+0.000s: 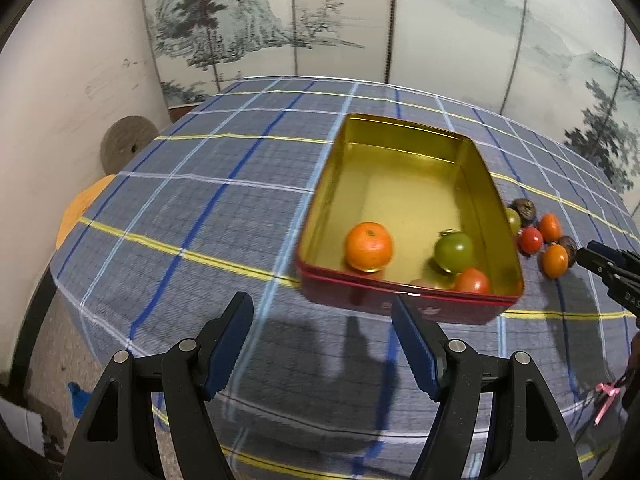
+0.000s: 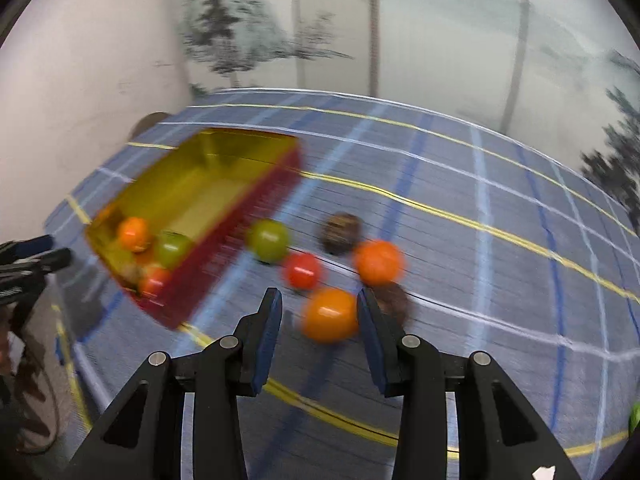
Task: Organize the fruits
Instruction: 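Move the right tool to the dark brown round fruit and grasp it, then grasp the large orange fruit with the left tool while the right holds the brown fruit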
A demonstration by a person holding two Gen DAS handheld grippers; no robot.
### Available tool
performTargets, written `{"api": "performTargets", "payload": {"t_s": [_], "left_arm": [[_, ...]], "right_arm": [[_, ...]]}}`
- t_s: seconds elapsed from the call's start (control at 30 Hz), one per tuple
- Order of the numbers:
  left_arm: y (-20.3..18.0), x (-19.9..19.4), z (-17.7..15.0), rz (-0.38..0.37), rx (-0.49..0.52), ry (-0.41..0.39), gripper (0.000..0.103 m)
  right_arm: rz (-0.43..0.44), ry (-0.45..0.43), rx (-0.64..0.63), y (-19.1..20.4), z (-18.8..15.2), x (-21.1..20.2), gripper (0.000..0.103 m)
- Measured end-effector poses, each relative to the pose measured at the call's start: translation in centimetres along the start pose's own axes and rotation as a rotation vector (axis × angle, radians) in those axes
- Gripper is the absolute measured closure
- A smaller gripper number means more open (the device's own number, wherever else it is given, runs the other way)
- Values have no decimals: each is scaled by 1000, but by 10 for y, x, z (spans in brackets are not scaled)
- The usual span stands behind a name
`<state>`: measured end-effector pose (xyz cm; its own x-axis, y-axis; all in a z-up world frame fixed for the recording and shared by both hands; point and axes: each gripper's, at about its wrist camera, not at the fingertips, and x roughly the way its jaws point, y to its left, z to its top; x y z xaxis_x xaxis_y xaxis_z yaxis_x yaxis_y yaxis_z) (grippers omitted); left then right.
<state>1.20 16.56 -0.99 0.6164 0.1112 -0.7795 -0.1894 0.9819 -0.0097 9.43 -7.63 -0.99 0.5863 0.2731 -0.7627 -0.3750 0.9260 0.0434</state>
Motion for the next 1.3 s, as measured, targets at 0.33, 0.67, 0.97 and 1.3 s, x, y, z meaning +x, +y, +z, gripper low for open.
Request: {"api": "performTargets", "payload": {"t_s": [0.33,0.67,0.97,1.3], "left_arm": [[-36,-1,6,-51,73,-1,31],[-68,-2,13,-93,132,2,31],[-109,-3,20,-144,192,2,31],[-162,7,21,-236,248,13,31]], "right_arm": [[-41,73,49,-38,-23,23,66],[-25,82,32,-29,-17,44,66],[-39,61,10,-28,-15,48,68],[-106,59,61,-64,-28,34,68]]}}
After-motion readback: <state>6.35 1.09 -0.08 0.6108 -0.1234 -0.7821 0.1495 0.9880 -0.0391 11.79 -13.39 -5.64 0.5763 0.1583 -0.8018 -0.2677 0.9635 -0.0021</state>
